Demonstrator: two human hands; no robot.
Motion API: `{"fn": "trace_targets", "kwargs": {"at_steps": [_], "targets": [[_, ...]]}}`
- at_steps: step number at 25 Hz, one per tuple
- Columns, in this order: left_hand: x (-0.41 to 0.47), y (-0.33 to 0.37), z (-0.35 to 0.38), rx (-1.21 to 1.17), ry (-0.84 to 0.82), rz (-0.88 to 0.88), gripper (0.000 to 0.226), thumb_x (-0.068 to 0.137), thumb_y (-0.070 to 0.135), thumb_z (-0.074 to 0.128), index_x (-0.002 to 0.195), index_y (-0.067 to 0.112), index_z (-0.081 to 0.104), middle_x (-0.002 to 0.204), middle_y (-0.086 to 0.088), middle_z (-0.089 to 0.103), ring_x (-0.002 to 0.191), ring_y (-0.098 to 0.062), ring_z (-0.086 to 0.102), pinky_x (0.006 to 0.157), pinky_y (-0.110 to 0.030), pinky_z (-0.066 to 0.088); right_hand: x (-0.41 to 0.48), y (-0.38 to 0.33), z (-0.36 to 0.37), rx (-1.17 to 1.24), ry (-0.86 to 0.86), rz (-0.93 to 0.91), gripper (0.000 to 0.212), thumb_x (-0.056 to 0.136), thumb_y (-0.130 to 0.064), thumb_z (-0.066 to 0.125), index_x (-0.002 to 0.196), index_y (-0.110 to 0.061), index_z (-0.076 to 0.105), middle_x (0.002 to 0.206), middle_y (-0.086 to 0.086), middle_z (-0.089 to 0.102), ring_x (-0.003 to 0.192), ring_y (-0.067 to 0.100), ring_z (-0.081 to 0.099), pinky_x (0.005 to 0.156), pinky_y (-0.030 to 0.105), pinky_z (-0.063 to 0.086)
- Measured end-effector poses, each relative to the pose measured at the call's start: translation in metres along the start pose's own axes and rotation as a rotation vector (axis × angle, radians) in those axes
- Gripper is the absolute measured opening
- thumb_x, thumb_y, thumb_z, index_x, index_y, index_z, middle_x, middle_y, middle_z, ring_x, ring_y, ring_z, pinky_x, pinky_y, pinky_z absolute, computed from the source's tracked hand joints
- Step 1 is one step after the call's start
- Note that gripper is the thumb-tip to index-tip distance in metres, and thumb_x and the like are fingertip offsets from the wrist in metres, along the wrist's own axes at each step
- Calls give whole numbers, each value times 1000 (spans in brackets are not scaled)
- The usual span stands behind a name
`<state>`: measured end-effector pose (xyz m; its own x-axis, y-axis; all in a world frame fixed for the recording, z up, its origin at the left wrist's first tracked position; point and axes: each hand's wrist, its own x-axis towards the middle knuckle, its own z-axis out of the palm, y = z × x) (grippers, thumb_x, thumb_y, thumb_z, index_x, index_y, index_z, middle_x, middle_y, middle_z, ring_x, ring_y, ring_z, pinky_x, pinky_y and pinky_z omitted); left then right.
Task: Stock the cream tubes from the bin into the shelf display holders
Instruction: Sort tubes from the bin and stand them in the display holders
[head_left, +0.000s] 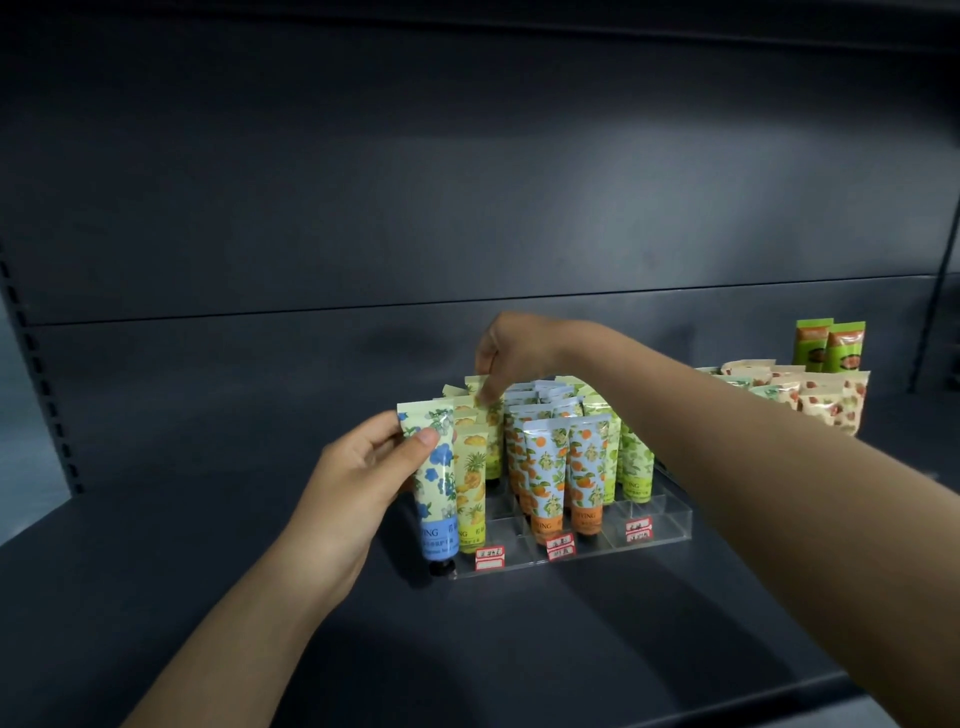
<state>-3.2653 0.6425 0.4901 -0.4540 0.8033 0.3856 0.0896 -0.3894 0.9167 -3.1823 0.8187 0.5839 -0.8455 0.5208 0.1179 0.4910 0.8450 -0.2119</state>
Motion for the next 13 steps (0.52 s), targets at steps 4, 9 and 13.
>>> {"fn": "trace_targets", "kwargs": {"at_steps": [4, 9, 13], "targets": [[1, 0, 0, -4, 2, -1, 23, 82, 12, 56, 103, 12, 67, 100, -7, 73, 95, -19, 68, 91, -36, 50, 0, -2, -2, 0, -26, 6, 28, 75, -24, 76, 98, -9, 69, 90, -2, 64, 83, 14, 56, 67, 23, 41], [0, 0, 0, 4, -8, -1, 21, 85, 10, 55, 102, 14, 67, 99, -5, 73, 94, -17, 69, 89, -31, 53, 1, -2, 7, -53, -78, 11, 32, 76, -25, 76, 103, -10, 69, 97, -3, 63, 89, 14, 56, 78, 26, 41], [0, 0, 0, 9, -16, 2, 21, 86, 9, 54, 102, 13, 67, 99, -4, 73, 92, -15, 69, 84, -26, 55, 0, -1, 10, -41, -64, 14, 36, 76, -25, 76, 107, -10, 68, 94, -7, 58, 90, 12, 54, 78, 25, 39]]}}
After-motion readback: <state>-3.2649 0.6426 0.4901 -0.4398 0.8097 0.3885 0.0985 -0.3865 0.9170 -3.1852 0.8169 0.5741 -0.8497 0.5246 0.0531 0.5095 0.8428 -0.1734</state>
